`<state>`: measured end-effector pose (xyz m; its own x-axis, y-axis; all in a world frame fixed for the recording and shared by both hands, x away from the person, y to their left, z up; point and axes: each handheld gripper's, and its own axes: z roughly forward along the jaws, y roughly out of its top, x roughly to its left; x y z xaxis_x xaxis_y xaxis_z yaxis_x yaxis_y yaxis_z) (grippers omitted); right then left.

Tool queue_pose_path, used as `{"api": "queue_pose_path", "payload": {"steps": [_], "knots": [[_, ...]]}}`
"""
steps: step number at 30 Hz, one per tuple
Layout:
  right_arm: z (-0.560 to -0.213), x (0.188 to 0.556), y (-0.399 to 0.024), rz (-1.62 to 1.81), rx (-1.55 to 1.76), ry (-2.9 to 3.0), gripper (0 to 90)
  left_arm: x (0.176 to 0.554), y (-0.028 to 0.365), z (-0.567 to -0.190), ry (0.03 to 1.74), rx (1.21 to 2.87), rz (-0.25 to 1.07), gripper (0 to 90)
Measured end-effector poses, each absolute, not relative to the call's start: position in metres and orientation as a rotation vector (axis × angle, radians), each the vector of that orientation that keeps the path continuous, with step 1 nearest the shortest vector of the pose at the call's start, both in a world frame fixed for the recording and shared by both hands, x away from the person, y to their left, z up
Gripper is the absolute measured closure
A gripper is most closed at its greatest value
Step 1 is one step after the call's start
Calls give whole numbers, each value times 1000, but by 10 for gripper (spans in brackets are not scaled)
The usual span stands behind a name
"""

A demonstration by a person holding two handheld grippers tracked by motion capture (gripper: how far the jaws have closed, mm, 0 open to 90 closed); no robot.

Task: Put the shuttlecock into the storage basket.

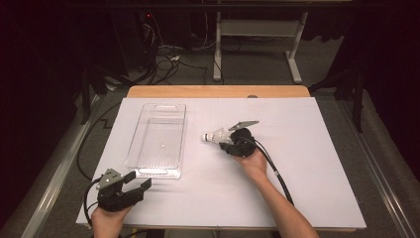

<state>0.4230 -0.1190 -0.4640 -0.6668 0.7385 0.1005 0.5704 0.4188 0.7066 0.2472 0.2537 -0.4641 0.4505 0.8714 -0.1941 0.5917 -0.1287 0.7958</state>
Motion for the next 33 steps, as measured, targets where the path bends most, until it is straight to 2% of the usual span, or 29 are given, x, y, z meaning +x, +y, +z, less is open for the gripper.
{"api": "queue_pose_path", "payload": {"steps": [10, 33], "knots": [[-465, 424, -121, 1089, 1162, 2469, 867, 247, 254, -464, 1242, 1829, 404, 345], [-457, 421, -124, 1086, 1142, 2476, 892, 246, 253, -464, 1242, 1831, 414, 345]]}}
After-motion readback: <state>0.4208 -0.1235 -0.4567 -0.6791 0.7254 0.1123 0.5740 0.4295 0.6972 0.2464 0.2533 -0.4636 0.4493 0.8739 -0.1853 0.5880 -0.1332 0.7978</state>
